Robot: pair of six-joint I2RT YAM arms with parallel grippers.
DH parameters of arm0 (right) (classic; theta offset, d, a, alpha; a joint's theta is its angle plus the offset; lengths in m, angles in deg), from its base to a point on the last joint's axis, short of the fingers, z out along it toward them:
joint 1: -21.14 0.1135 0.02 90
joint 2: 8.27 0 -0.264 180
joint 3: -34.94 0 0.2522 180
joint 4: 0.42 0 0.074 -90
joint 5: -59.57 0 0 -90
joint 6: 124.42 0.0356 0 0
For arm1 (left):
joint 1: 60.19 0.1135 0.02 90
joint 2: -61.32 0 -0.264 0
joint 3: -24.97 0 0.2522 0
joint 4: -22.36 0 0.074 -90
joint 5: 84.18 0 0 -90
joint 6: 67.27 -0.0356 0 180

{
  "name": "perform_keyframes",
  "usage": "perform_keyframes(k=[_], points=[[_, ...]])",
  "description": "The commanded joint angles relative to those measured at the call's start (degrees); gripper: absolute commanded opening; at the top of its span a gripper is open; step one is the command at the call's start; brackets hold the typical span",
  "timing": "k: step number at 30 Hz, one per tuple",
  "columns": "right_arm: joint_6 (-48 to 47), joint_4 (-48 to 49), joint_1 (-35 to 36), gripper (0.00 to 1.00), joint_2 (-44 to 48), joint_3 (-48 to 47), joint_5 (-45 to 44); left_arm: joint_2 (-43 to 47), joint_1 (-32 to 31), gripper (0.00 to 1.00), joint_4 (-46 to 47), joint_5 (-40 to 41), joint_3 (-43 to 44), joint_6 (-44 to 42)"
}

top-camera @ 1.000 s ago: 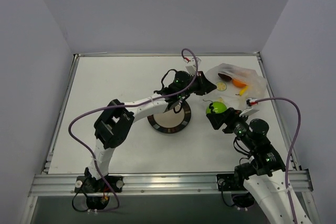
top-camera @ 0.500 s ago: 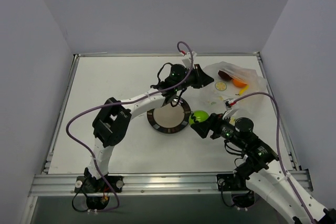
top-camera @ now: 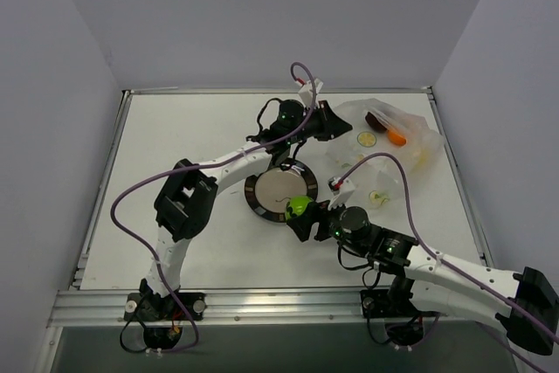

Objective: Take the fake fruits out of the plastic bag

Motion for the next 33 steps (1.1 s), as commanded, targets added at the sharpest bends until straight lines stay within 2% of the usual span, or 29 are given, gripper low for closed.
perform_keyframes(k=[1, 5, 10, 15, 19, 22, 23, 25, 29, 30, 31, 32, 33], points=[[-0.7, 11.6, 0.3, 0.44, -1.8, 2.0, -10.6, 3.2, 0.6, 0.02, 1.6, -1.9, 0.6, 1.5], [-1.0, 17.3, 0.3, 0.44, -7.1, 2.4, -16.5, 3.9, 0.5, 0.02, 3.9, -2.7, -0.8, 2.9], [-3.6, 24.6, 0.3, 0.46, -18.7, 0.1, -22.0, 4.5, 0.4, 0.02, 7.5, -3.2, -3.8, 5.3], [-5.6, 30.1, 0.1, 0.54, -32.0, -4.0, -23.3, 6.2, 0.2, 0.02, 9.4, -2.5, -7.1, 5.6], [-5.1, 32.6, 0.1, 0.59, -35.9, -5.3, -24.5, 7.4, 0.1, 0.02, 10.1, -2.0, -9.2, 5.1], [-5.0, 31.7, 0.1, 0.78, -35.9, -5.9, -25.7, 8.1, 0.1, 0.02, 10.2, -1.8, -10.2, 4.6], [-5.1, 30.9, 0.1, 0.92, -35.7, -6.0, -26.0, 8.5, 0.2, 0.02, 10.2, -1.6, -10.6, 4.4], [-5.1, 28.4, 0.3, 1.00, -33.3, -5.8, -25.7, 8.7, 0.1, 0.02, 10.2, -1.2, -10.8, 4.0], [-4.9, 23.0, 0.5, 1.00, -26.2, -4.1, -24.3, 9.1, 0.1, 0.02, 10.3, -0.8, -11.4, 3.7], [-4.8, 19.0, 0.5, 1.00, -22.5, -3.9, -23.9, 9.1, 0.1, 0.02, 10.3, -0.7, -11.5, 3.7], [-4.3, 16.7, 0.7, 0.97, -18.1, -3.6, -23.0, 9.1, 0.1, 0.03, 10.4, -0.7, -11.6, 3.6], [-4.3, 14.3, 0.9, 0.92, -18.1, -3.6, -22.8, 9.2, 0.1, 0.02, 10.4, -0.6, -11.6, 3.4], [-3.4, 8.9, 1.1, 0.86, -12.7, -3.4, -22.6, 9.3, 0.1, 0.02, 10.3, -0.5, -11.8, 3.4]])
